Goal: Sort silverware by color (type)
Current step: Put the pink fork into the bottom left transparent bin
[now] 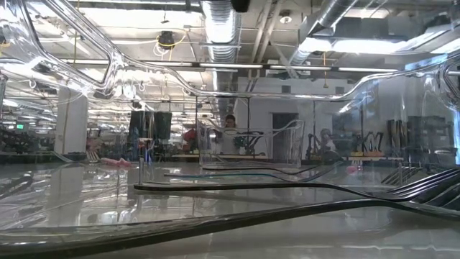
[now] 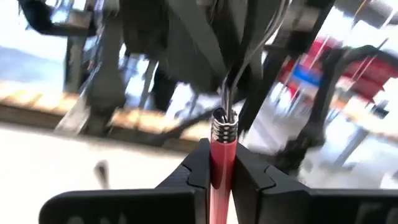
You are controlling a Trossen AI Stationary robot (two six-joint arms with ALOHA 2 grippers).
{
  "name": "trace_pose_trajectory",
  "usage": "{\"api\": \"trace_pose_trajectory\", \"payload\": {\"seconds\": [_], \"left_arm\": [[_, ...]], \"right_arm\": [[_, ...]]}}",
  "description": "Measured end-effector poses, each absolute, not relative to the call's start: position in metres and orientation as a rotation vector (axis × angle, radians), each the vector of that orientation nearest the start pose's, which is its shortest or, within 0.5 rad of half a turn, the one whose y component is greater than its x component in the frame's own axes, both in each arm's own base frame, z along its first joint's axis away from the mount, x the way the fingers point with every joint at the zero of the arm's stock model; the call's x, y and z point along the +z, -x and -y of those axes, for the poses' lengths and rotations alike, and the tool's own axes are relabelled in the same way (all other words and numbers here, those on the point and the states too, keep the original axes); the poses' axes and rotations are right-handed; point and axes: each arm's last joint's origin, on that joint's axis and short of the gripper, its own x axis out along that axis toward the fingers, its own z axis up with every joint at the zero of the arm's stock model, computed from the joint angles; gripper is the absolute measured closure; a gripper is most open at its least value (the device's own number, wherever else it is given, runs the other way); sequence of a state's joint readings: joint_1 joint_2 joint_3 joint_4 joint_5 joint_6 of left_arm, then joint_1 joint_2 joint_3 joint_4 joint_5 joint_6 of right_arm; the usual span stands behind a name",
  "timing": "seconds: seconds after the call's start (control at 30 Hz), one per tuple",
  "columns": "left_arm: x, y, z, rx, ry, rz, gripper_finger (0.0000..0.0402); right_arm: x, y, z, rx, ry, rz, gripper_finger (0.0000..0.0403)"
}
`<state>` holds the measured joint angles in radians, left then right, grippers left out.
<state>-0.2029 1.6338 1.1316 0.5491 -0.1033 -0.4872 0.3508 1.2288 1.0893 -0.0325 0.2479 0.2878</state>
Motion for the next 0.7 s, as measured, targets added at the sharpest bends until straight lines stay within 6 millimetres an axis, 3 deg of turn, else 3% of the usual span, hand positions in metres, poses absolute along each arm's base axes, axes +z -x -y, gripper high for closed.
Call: {"api": "trace_pose_trajectory", "payload": {"seconds": [0.17, 0.37, 0.53, 0.7], "left_arm": [[0.328, -0.349, 0.063, 0.100, 0.414, -0.199, 0.0385], [0.361, -0.315, 0.052, 0.316, 0.413, -0.339, 0.0385], [0.369, -0.274, 0.055, 0.495, 0.558, -0.559, 0.0385], [0.357, -0.241, 0.085, 0.640, 0.788, -0.748, 0.0385]], "right_arm": [[0.366, -0.261, -0.078, 0.035, -0.242, -0.157, 0.0247], [0.369, -0.246, -0.057, -0.035, -0.227, -0.218, 0.0152], [0.366, -0.224, -0.055, -0.024, -0.197, -0.337, 0.0130], [0.358, -0.212, -0.063, 0.011, -0.158, -0.446, 0.0128]]}}
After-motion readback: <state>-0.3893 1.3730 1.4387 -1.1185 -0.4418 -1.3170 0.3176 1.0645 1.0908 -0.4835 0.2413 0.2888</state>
